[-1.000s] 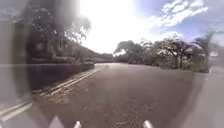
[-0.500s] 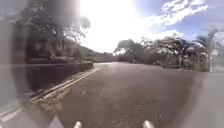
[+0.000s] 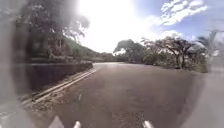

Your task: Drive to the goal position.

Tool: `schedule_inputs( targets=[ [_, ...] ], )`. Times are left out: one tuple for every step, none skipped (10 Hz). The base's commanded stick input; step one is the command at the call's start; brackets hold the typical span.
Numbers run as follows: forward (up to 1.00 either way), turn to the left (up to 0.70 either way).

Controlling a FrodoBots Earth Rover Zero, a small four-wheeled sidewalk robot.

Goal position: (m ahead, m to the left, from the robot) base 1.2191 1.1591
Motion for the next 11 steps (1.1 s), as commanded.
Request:
schedule_inputs(
  targets=[
    [0.5,-0.14],
    [0.5,-0.08],
    [0.5,-0.01],
    [0.5,0.0],
    [0.5,0.0],
    [0.5,0.0],
    [0.5,0.0],
    [0.5,0.0],
    [0.5,0.0],
    [0.5,0.0],
    [0.5,0.0]
  ],
)
